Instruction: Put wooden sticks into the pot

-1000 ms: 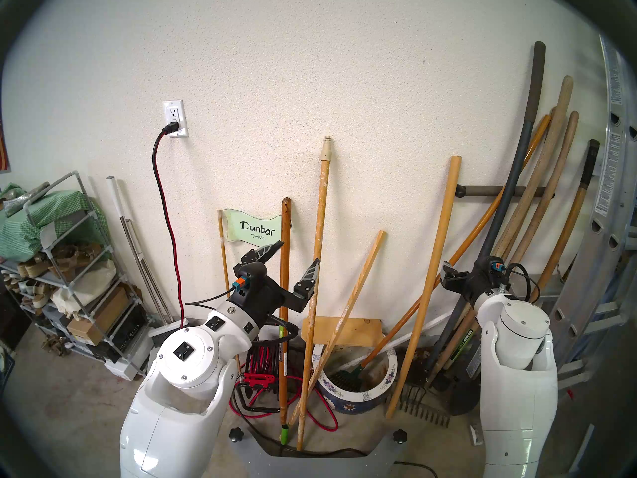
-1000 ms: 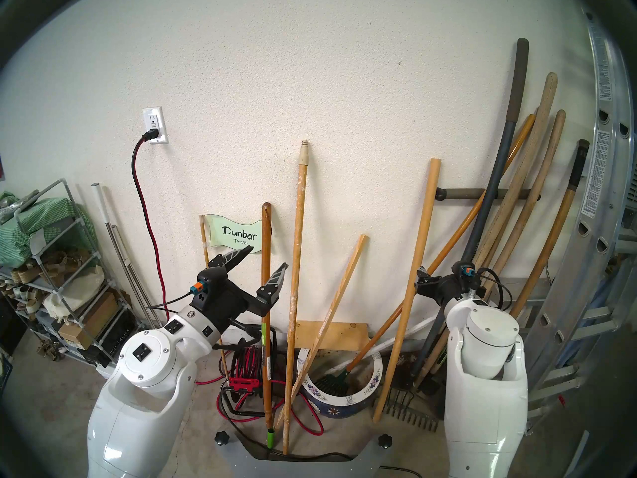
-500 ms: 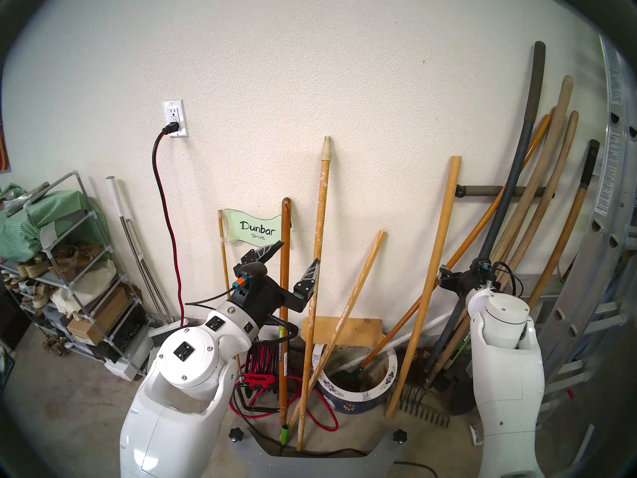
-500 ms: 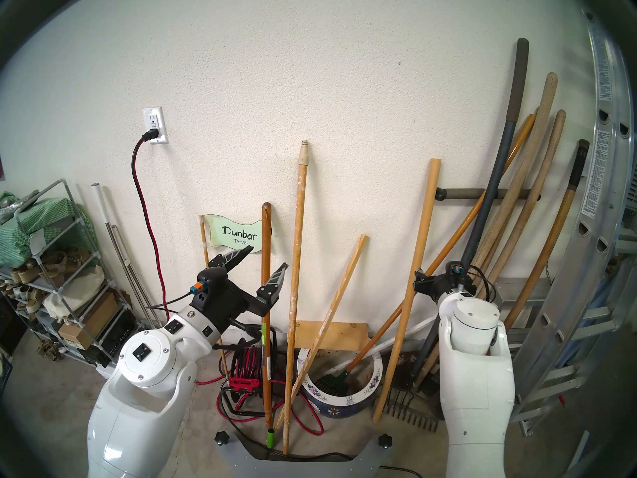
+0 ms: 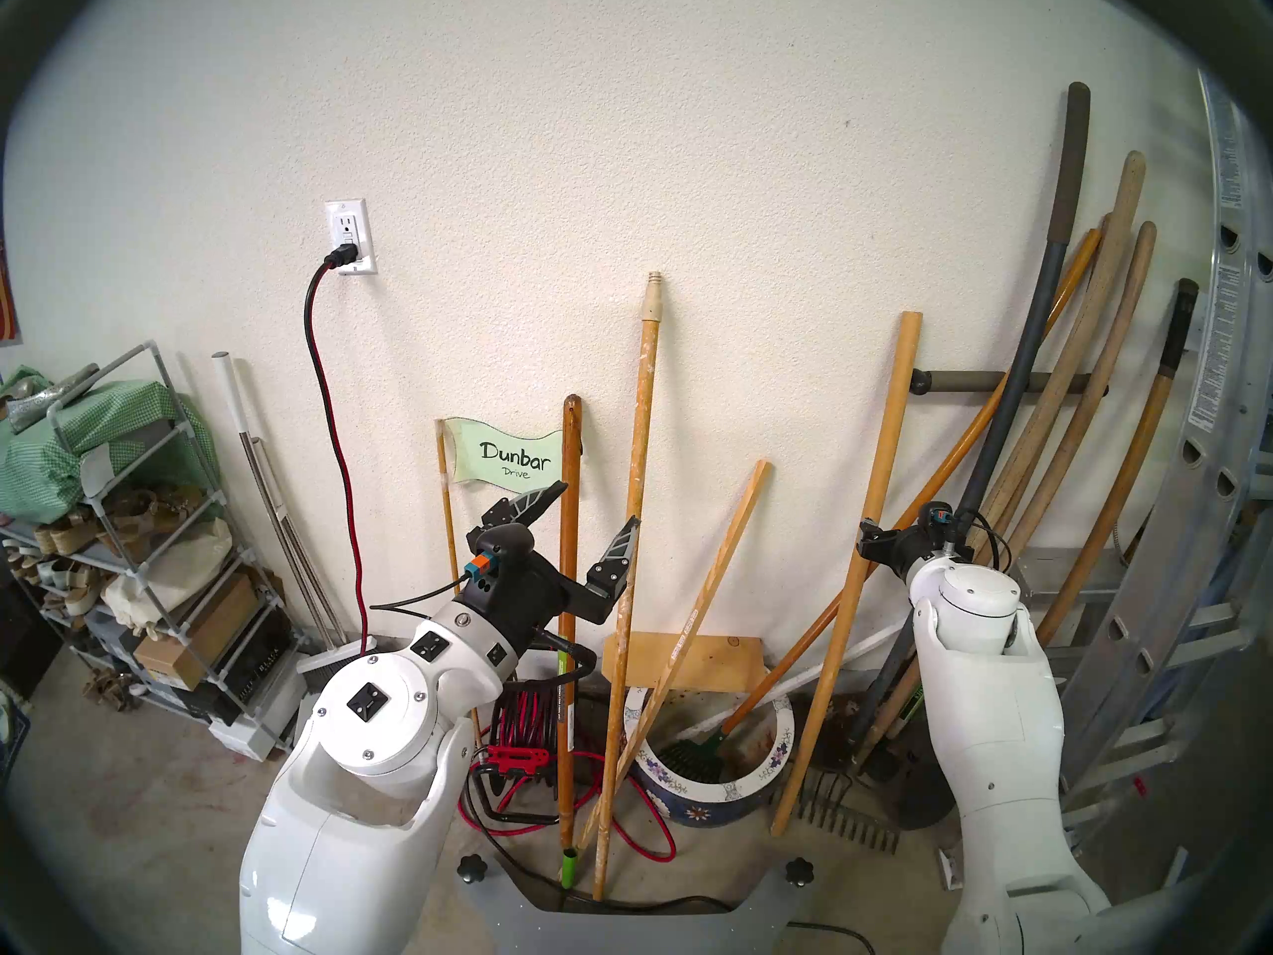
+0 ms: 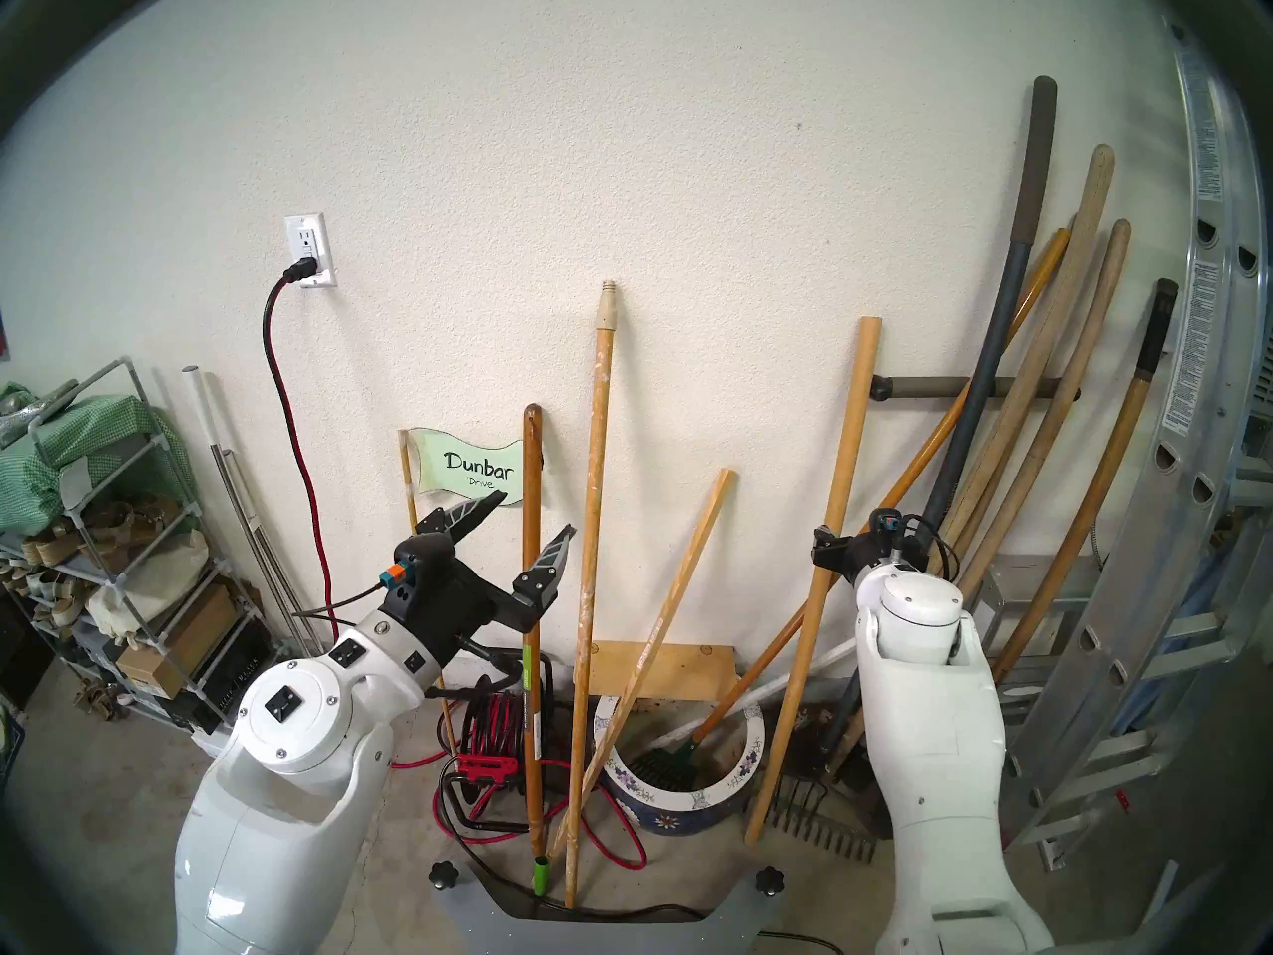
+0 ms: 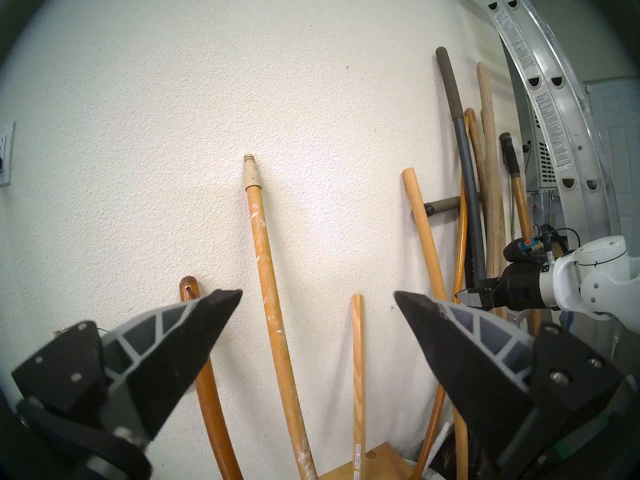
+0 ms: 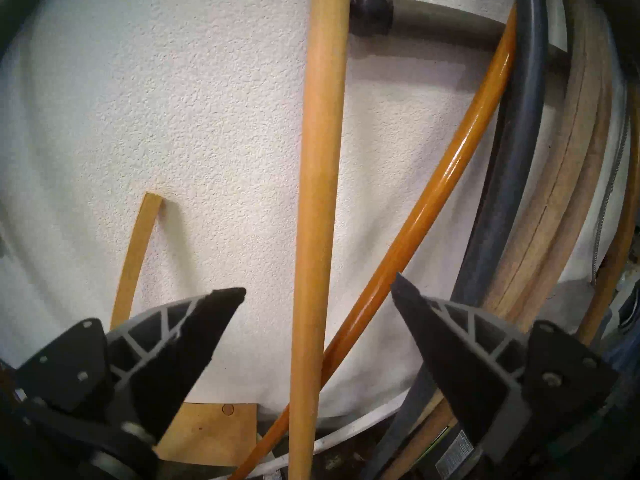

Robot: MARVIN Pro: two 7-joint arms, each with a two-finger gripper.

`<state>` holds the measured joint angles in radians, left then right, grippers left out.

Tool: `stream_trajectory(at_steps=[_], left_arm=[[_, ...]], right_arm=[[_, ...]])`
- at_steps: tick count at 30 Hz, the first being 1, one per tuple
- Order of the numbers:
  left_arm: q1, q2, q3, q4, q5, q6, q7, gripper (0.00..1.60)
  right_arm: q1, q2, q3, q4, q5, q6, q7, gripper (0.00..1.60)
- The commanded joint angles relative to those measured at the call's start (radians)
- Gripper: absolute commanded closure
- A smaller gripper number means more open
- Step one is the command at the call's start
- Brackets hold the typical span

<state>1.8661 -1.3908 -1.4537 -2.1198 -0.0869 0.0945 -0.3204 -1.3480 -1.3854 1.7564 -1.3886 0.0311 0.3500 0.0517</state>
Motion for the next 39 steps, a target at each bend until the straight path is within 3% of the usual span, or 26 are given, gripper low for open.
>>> stream_trajectory(at_steps=[1, 5, 11, 22, 38, 39], left_arm=[[0.0, 0.0, 0.0, 0.0, 0.0, 0.0, 0.0, 0.0], [0.0, 0.0, 0.0, 0.0, 0.0, 0.0, 0.0, 0.0], [0.0, 0.0, 0.0, 0.0, 0.0, 0.0, 0.0, 0.0], [0.0, 0.0, 0.0, 0.0, 0.0, 0.0, 0.0, 0.0], [0.0, 0.0, 0.0, 0.0, 0.0, 0.0, 0.0, 0.0], [0.0, 0.0, 0.0, 0.0, 0.0, 0.0, 0.0, 0.0]], right_arm=[[0.116, 0.013, -0.036, 0.112, 0.003, -0.051, -0.027, 0.0], [0.181, 0.001, -0.054, 0.205, 0.0, -0.074, -0.046, 0.0], [0.211, 0.001, -0.078, 0.261, 0.0, -0.101, -0.064, 0.0], [0.348, -0.021, -0.112, 0.482, -0.056, -0.191, -0.141, 0.0], [0.529, -0.045, -0.119, 0.76, -0.075, -0.253, -0.212, 0.0], [0.517, -0.043, -0.12, 0.745, -0.073, -0.254, -0.209, 0.0]])
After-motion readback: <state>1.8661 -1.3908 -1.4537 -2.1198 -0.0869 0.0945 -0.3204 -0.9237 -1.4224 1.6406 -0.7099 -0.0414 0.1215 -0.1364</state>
